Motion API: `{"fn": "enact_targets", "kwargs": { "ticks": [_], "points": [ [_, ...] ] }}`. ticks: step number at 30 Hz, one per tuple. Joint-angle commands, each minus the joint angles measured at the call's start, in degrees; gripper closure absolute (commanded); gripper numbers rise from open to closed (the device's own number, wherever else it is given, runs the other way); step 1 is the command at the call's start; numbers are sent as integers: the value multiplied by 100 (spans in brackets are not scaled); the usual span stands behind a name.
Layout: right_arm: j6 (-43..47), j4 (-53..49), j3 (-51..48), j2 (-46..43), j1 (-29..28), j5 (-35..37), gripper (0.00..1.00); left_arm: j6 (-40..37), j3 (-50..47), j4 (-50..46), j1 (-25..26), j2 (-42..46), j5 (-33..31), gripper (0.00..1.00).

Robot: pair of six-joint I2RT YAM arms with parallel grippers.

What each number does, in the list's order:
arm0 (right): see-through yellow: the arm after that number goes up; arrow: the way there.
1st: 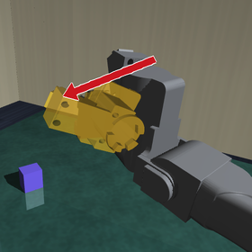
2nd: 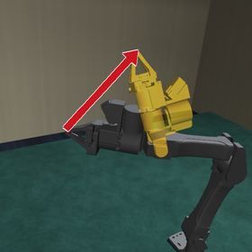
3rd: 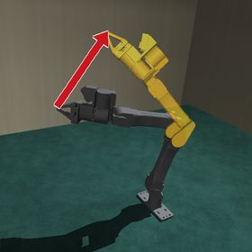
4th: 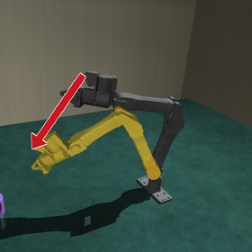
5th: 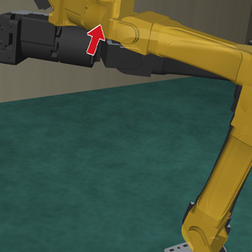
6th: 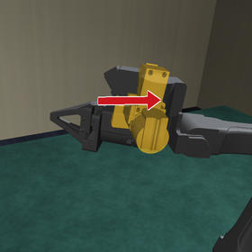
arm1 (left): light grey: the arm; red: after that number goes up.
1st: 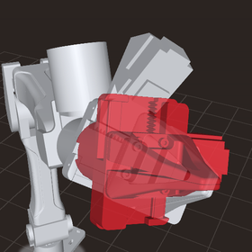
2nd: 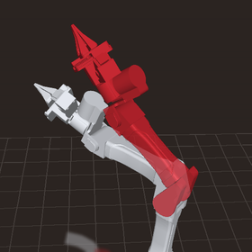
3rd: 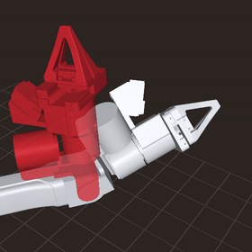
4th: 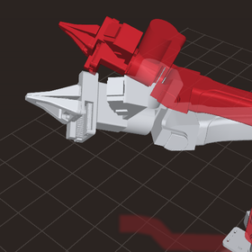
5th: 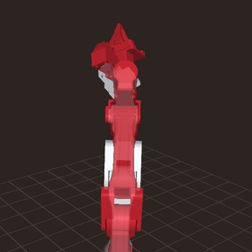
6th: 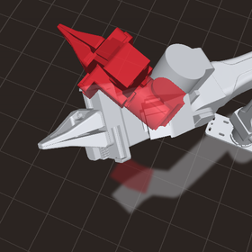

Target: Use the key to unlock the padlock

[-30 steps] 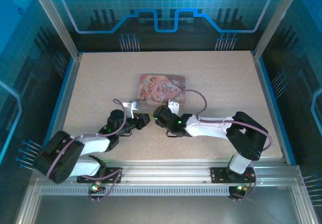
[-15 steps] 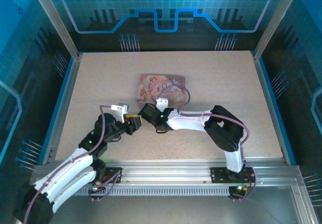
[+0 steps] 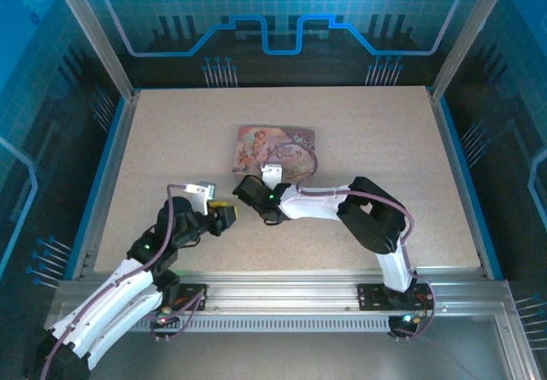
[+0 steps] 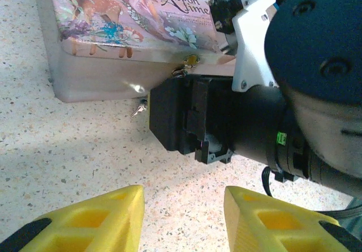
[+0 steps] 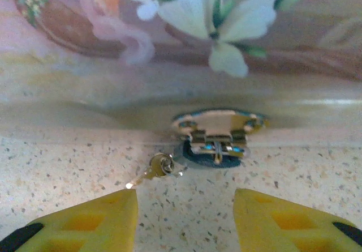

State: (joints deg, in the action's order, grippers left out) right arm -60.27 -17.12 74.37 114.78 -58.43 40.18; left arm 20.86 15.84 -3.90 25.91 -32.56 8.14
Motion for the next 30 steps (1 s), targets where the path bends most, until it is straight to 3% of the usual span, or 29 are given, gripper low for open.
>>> {"fn": "enact_targets", "kwargs": {
  "ticks": [1,20,26,30],
  "points": [
    [147,311,-10,141,119,202,52,-152,29,-82,-34,45,-85,58],
    [120,574,-47,254,455,303,57,-264,-3,91,-34,-220,-94,57],
    [136,868,-227,137,467,251,66,-253,-28,168,-34,-317,-44,57],
    [215,1031,-343,20,465,234,79,-258,-45,178,-34,-311,-25,57]
  ]
}}
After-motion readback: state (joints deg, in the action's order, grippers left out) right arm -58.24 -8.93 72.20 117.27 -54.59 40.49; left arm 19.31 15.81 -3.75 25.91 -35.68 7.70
